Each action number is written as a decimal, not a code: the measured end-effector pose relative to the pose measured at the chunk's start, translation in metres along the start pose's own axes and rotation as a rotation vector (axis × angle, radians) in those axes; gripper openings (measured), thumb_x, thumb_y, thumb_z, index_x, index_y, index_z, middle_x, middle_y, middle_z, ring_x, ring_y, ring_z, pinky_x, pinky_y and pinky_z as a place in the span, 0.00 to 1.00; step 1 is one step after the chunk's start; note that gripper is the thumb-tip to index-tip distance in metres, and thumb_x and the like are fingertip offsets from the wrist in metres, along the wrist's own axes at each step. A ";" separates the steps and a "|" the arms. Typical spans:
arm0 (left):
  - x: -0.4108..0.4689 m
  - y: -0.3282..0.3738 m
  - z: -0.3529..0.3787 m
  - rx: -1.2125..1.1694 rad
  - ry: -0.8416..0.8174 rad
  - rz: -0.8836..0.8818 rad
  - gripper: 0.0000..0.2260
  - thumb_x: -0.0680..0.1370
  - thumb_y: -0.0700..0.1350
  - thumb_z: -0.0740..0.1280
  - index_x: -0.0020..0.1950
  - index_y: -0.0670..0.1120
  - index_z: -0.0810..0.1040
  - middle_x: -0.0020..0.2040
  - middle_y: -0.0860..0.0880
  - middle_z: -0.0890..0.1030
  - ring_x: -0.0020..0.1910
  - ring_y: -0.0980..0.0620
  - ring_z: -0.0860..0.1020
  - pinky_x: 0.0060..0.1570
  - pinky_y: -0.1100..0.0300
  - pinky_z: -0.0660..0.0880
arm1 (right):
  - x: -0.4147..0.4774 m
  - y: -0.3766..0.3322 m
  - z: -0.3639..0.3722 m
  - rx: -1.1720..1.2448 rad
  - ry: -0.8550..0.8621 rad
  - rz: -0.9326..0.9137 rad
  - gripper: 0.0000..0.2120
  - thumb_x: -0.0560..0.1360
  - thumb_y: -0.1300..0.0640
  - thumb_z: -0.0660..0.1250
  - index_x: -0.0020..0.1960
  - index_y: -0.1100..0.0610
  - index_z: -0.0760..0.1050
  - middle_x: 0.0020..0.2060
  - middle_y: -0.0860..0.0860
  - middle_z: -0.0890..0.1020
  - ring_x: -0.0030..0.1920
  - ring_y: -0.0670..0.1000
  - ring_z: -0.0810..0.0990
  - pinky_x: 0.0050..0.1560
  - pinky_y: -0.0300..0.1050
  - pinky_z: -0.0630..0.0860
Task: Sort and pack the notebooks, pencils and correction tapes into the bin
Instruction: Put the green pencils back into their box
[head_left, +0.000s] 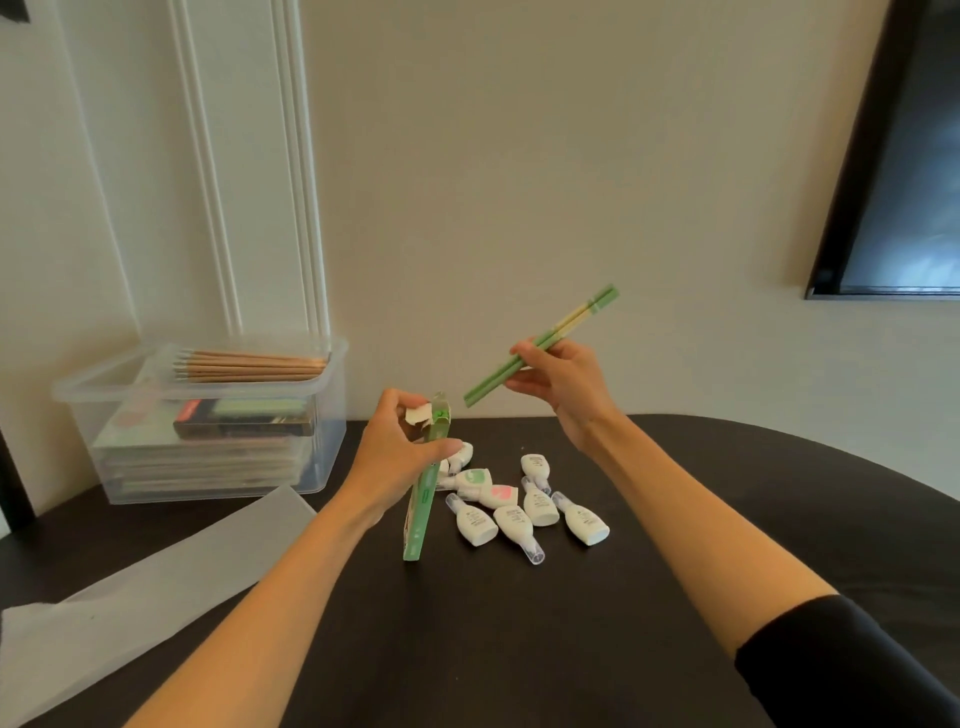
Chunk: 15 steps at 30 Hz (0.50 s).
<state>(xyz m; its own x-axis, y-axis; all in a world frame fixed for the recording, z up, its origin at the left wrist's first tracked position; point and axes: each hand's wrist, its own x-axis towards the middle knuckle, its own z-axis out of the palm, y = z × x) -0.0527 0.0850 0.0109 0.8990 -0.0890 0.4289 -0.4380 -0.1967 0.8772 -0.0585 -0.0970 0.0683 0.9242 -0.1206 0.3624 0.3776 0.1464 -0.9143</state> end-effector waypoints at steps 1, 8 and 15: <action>0.002 0.001 0.000 0.001 -0.017 -0.010 0.19 0.67 0.40 0.76 0.46 0.53 0.68 0.49 0.50 0.78 0.48 0.53 0.77 0.43 0.64 0.73 | 0.001 -0.004 0.001 -0.022 -0.023 -0.016 0.05 0.76 0.65 0.63 0.42 0.62 0.76 0.35 0.53 0.81 0.32 0.47 0.82 0.37 0.37 0.80; 0.011 0.001 0.002 -0.008 -0.109 -0.083 0.19 0.67 0.39 0.76 0.48 0.53 0.69 0.52 0.50 0.77 0.51 0.50 0.78 0.44 0.63 0.74 | 0.005 -0.018 0.020 -0.245 -0.148 -0.094 0.04 0.75 0.67 0.64 0.42 0.63 0.75 0.35 0.54 0.79 0.31 0.44 0.81 0.37 0.35 0.80; 0.017 -0.002 -0.004 -0.066 -0.072 -0.129 0.20 0.68 0.38 0.75 0.50 0.53 0.69 0.50 0.50 0.78 0.51 0.51 0.77 0.44 0.63 0.73 | 0.009 -0.020 0.031 -0.444 -0.221 -0.147 0.04 0.74 0.66 0.66 0.48 0.66 0.77 0.37 0.54 0.79 0.36 0.49 0.80 0.42 0.39 0.81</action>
<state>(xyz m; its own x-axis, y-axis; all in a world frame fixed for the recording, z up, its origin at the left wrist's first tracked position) -0.0368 0.0876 0.0176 0.9450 -0.1374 0.2970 -0.3159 -0.1462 0.9375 -0.0559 -0.0710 0.0953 0.8714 0.1084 0.4785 0.4880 -0.2929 -0.8223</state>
